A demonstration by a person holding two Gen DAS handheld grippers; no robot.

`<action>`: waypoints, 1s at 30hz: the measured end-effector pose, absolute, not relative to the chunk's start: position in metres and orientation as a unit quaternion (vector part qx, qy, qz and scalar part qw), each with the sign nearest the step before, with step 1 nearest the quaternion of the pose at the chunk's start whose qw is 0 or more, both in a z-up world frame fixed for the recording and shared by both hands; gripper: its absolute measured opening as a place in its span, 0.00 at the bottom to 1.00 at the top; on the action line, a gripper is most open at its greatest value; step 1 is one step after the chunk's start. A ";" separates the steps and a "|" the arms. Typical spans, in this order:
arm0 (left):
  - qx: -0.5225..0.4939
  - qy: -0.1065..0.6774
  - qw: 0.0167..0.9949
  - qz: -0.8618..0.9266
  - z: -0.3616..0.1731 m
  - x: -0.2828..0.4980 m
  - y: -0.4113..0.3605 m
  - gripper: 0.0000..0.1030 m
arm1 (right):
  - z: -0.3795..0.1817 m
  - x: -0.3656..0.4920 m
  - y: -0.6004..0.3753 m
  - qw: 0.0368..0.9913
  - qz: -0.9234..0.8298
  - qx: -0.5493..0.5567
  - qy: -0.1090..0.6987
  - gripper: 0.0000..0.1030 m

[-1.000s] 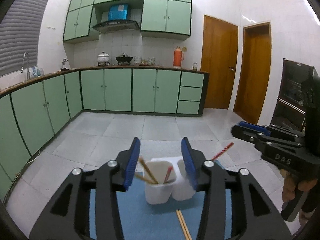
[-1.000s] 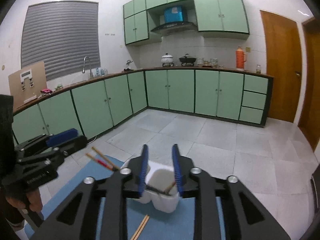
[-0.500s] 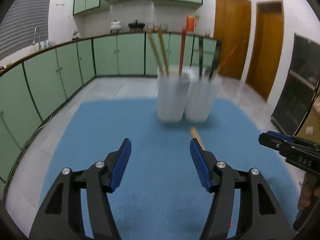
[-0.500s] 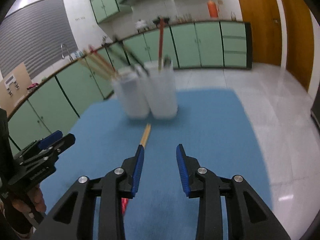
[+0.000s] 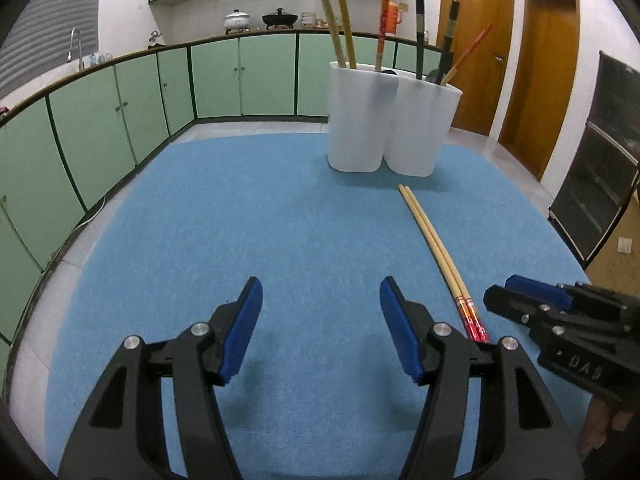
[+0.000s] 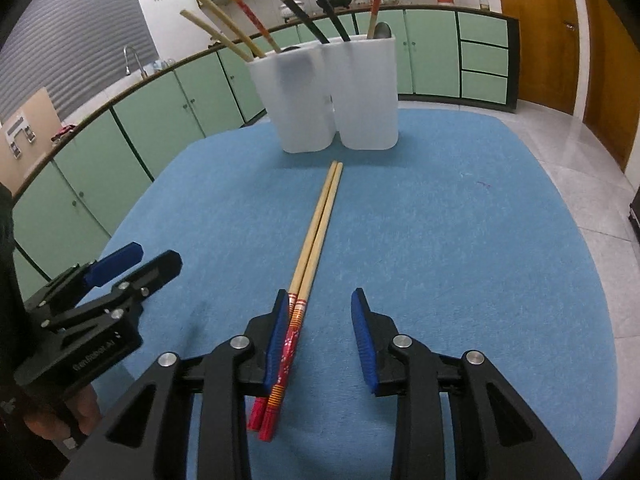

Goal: Organize utensils
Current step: 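Move both open tools back to the last two chopsticks on the mat, then grasp a red-patterned chopstick with the right tool while the left grasps the other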

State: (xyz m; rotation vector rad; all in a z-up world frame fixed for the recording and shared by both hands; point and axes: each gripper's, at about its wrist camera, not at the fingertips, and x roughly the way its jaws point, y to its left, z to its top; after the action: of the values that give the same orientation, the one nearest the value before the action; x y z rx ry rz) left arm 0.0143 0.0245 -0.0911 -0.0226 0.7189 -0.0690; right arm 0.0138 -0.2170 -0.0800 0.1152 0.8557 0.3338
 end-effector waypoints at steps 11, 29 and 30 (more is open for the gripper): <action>-0.018 0.349 0.936 -0.032 -0.089 0.015 0.025 0.58 | -0.092 0.018 -0.207 0.891 0.153 0.046 0.424 0.28; -0.029 0.350 0.936 -0.027 -0.090 0.016 0.029 0.58 | -0.093 0.017 -0.200 0.891 0.152 0.022 0.428 0.23; -0.029 0.350 0.936 -0.027 -0.090 0.016 0.029 0.58 | -0.093 0.017 -0.200 0.890 0.155 0.022 0.428 0.18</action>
State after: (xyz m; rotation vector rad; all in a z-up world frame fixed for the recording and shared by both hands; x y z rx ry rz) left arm 0.0161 0.0286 -0.0896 -0.0595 0.7160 -0.0548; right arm 0.0166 -0.1995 -0.0928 0.0448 0.8887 0.3212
